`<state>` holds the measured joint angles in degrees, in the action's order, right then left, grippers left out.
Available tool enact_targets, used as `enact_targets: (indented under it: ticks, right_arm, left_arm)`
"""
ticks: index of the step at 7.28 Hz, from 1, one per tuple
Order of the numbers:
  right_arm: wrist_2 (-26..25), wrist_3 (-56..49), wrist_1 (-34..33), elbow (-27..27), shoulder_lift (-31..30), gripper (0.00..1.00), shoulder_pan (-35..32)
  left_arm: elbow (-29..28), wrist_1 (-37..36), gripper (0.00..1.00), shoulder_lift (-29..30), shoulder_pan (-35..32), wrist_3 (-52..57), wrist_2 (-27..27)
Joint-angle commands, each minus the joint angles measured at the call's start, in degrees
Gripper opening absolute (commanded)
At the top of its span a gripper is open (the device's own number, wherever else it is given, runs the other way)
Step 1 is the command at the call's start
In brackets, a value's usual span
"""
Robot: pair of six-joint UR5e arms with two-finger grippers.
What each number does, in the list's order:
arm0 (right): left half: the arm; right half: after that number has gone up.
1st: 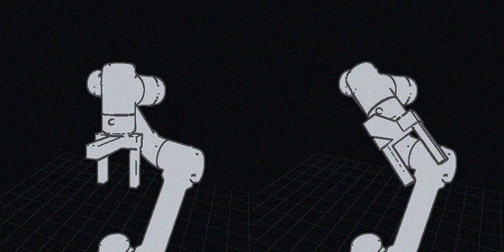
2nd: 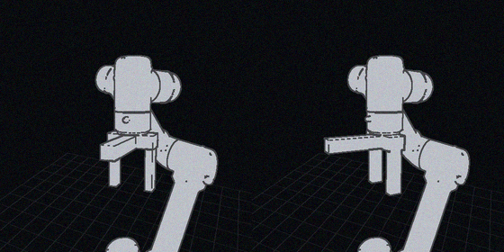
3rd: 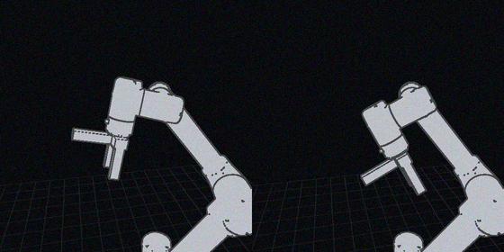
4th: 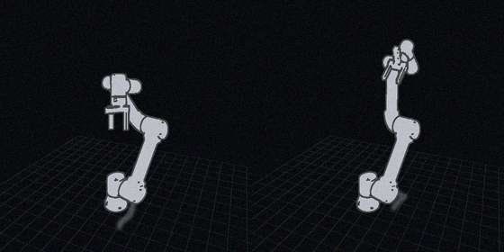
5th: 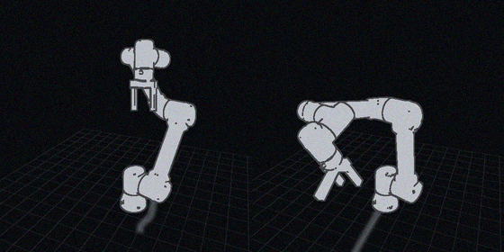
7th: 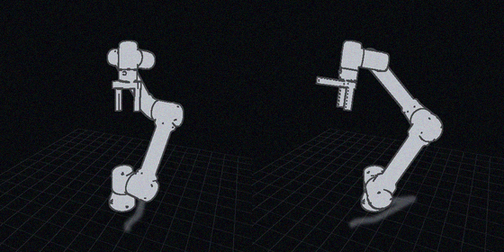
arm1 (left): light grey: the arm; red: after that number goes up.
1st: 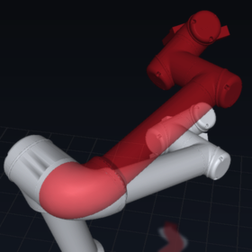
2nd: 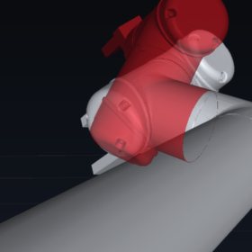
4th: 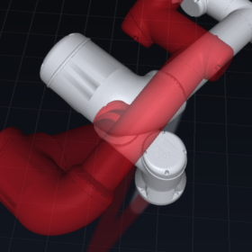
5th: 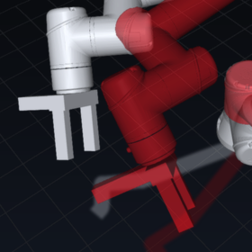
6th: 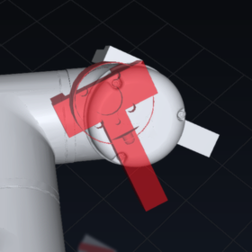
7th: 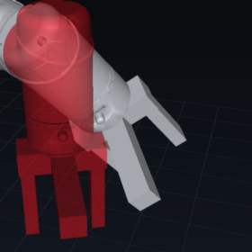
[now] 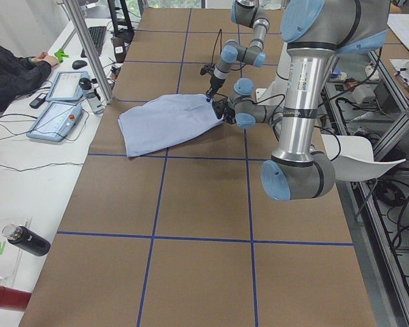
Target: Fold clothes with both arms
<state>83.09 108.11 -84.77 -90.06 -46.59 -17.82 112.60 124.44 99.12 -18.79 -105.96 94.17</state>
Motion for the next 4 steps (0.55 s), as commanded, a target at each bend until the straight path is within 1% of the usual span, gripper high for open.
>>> enact_targets:
  ticks: [1, 2, 4]
  right_arm:
    - [0.4, -0.1, -5.6, -13.2, -5.2, 0.0, -0.5]
    - [0.4, 0.0, -7.3, -20.3, -9.3, 0.0, 0.8]
    - [-0.2, 4.5, -10.7, -27.4, -11.7, 0.0, 4.9]
  left_arm:
    - [3.4, 0.0, 0.0, 0.0, 0.0, 0.0, 2.1]
    - [5.1, 0.1, 0.0, 0.1, 0.1, 0.0, 3.5]
    - [8.6, 0.1, 0.0, 0.5, 0.2, -0.5, 5.3]
